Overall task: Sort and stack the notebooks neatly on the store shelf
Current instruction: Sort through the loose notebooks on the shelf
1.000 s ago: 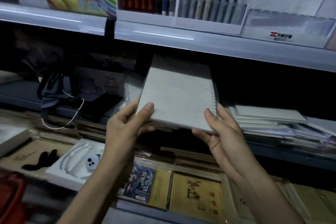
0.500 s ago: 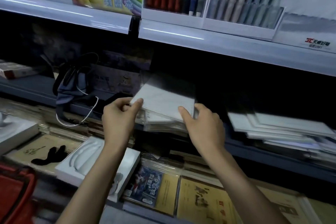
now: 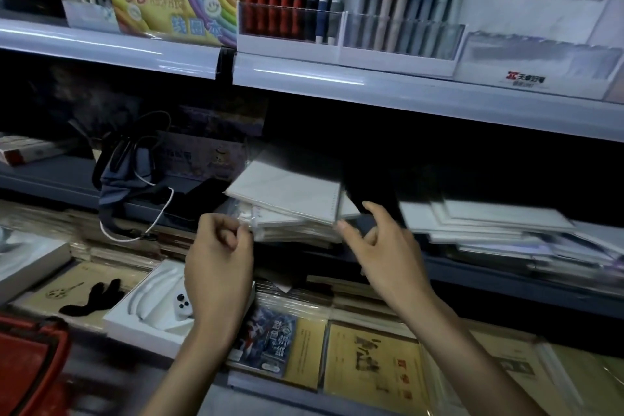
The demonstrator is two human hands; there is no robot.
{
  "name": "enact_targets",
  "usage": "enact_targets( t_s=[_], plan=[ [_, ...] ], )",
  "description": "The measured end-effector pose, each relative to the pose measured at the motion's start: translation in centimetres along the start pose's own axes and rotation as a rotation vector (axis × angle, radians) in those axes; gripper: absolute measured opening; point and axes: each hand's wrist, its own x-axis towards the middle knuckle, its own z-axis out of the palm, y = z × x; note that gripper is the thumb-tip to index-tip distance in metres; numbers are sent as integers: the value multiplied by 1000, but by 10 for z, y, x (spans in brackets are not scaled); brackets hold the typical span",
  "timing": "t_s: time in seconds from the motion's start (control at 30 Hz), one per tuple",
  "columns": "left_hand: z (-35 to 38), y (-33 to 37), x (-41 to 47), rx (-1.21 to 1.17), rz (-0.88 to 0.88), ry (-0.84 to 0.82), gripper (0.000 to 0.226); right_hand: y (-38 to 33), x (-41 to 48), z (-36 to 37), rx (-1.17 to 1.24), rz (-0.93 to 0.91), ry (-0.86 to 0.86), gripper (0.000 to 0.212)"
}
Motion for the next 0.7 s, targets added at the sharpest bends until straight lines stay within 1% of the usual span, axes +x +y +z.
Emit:
enact_targets(
  t_s=[0.07, 0.2, 0.33, 0.4, 0.47, 0.5, 0.6, 0.7],
  plan=[
    [2, 4, -13, 56, 91, -69, 17, 11, -11, -10, 27, -8, 26, 69],
    [22, 13, -45, 114, 288, -259, 23, 43, -34, -26, 25, 27, 56, 72],
    [61, 28, -72, 96, 423, -362, 21, 76, -53, -44, -47, 46, 104, 69],
    [83, 34, -88, 72, 483, -441, 20, 94, -60, -57, -86, 63, 132, 67],
    [105, 36, -103, 113, 608, -509, 15, 114, -69, -68, -111, 97, 155, 65],
    [116, 36, -109, 159, 695, -517, 14, 124, -73, -72, -126, 109, 177, 64],
    [148, 35, -126, 258, 910, -516, 25, 150, -77, -81, -188, 130, 223, 64],
    [170, 40, -138, 259, 1012, -527, 21, 163, -72, -93, -219, 154, 206, 60]
  ],
)
